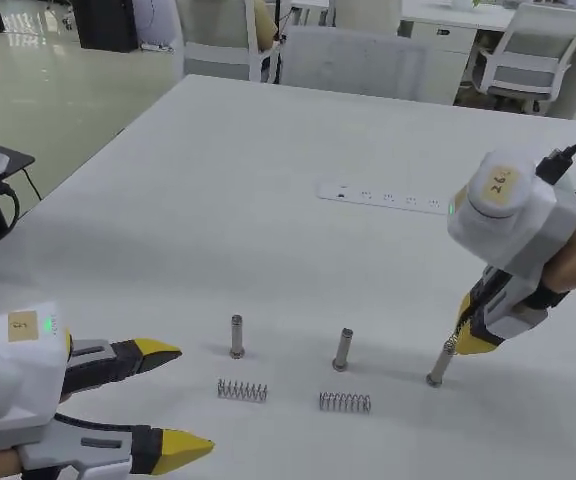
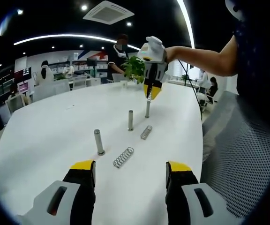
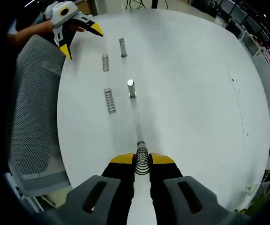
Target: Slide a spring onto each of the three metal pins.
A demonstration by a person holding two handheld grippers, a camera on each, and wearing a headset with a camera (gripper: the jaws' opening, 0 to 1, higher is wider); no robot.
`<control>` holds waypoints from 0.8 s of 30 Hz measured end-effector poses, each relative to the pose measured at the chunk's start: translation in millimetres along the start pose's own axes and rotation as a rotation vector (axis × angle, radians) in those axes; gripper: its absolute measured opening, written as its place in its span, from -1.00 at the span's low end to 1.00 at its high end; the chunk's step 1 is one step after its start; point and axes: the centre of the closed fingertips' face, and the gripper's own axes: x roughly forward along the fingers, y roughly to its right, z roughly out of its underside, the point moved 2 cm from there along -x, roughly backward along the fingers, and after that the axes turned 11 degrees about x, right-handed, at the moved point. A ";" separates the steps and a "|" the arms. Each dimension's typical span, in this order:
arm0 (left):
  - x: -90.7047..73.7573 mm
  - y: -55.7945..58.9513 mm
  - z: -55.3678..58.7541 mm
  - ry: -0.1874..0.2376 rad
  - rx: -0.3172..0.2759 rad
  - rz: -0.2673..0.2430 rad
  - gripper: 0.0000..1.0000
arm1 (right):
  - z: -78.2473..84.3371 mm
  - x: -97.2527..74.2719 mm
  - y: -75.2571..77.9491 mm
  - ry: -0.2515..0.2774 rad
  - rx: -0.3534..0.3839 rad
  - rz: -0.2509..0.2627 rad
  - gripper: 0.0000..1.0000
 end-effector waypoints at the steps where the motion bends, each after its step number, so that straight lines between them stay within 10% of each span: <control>1: -0.1 0.1 -0.2 0.001 0.000 0.000 0.11 | 0.1 1.0 0.1 -0.003 0.000 -0.001 -0.82; 24: 0.5 2.4 -3.8 0.002 0.005 -0.003 0.08 | 3.6 42.8 5.2 -0.106 -0.031 -0.005 -0.82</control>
